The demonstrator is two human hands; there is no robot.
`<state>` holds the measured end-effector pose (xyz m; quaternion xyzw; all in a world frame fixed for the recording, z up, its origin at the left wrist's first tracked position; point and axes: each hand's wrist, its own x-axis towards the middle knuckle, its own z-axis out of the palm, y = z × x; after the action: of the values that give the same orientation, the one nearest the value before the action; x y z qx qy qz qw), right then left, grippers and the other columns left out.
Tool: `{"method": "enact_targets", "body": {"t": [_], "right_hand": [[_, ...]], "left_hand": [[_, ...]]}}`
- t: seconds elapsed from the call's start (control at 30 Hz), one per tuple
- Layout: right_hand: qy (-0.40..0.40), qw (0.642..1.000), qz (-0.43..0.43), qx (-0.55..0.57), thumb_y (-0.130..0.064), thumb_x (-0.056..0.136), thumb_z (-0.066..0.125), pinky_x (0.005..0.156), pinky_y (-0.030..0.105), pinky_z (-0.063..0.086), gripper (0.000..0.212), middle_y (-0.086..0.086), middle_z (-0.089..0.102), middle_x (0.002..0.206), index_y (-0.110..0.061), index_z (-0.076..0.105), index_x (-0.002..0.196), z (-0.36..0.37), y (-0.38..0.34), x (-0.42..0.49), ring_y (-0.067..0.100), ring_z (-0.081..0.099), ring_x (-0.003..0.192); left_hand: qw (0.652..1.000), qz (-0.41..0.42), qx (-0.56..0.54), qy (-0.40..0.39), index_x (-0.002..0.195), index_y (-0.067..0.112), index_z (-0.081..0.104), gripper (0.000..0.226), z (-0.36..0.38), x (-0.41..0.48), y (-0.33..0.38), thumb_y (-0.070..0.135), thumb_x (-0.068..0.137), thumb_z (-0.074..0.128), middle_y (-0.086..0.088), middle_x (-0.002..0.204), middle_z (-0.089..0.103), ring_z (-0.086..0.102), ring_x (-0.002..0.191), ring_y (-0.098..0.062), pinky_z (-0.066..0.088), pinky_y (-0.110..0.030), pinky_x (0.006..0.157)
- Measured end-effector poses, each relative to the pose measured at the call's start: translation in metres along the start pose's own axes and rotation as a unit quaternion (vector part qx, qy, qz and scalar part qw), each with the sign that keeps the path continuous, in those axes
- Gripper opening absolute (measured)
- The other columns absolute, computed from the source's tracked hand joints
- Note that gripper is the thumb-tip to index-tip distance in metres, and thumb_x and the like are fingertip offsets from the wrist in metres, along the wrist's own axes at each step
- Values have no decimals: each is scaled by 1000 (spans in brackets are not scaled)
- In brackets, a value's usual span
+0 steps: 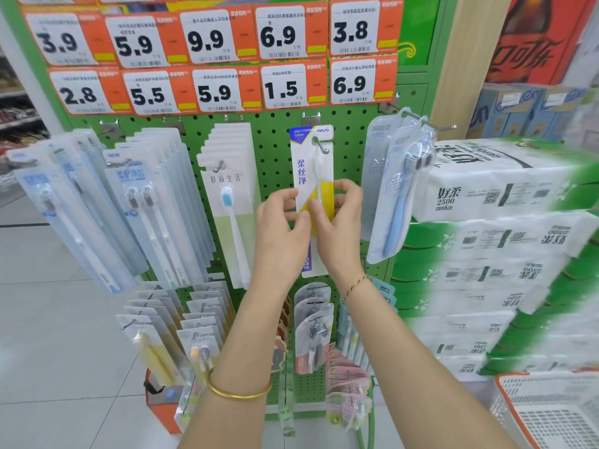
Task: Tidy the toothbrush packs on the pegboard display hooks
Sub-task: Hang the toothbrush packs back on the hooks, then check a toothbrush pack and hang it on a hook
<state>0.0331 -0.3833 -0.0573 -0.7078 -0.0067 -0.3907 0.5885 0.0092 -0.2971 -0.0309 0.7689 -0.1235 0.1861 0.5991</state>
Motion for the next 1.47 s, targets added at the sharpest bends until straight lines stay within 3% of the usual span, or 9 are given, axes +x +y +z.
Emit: {"method": "enact_targets", "body": {"t": [0.3,0.6,0.73,0.9,1.0,1.17,1.27,1.4,1.47], "right_hand": [[13,1000,12,6,-27,84,56,84,47,47,30,9,52,106,-41,37,101,-7,-3,-13,28,53,95],[-2,998,-6,-59,-16,87,66,85,36,46,43,8,44,110,-2,42,120,-17,0,-17,20,48,97],[7,991,-40,-130,-16,90,61,89,37,46,43,-1,36,114,-1,41,126,-40,4,-33,19,47,103],[131,982,-13,-134,-14,90,56,83,42,48,31,-3,42,112,-7,46,119,-84,0,-29,18,53,97],[138,978,21,-158,-24,85,62,93,45,45,52,-2,41,116,-6,41,129,-101,-1,-9,21,49,107],[23,982,111,-151,-36,77,73,106,33,35,92,2,38,142,-16,18,148,-110,-7,21,14,37,131],[-9,980,130,-149,-32,77,74,90,23,39,88,-2,46,126,-15,22,146,-109,-6,29,11,47,117],[10,984,86,-155,-50,65,74,82,25,46,75,2,53,113,-15,45,125,-112,0,30,15,53,102],[13,987,74,-143,-38,73,76,79,26,46,57,3,52,109,-16,47,116,-118,3,28,15,53,97]], "left_hand": [[1000,8,-12,9,124,16,51,34,2,-7,7,4,92,50,-7,124,50,55,90,0,42,-2,71],[1000,4,-11,6,124,19,51,34,3,-18,18,5,92,49,-3,123,48,54,94,0,45,-15,86],[1000,16,-14,-12,121,19,52,32,13,-25,21,6,92,50,-2,120,49,52,91,2,44,-19,89],[996,32,-21,-81,122,19,51,32,37,-23,29,7,92,49,0,119,48,49,80,15,46,-23,83],[993,45,-3,-111,129,17,47,37,49,-17,37,10,93,50,1,120,45,50,87,7,41,-19,88],[987,46,-3,-152,135,15,40,41,63,-7,48,15,94,50,-1,127,40,49,113,-11,39,-24,98],[987,48,-5,-156,132,15,42,38,69,-4,50,12,95,49,2,122,43,50,107,-11,41,-26,96],[992,46,-23,-118,129,12,45,37,74,0,49,9,93,50,-2,120,49,53,104,-14,45,-33,96],[993,40,-24,-106,129,12,45,37,75,-1,50,9,93,50,-3,121,51,52,101,-13,45,-30,93]]}}
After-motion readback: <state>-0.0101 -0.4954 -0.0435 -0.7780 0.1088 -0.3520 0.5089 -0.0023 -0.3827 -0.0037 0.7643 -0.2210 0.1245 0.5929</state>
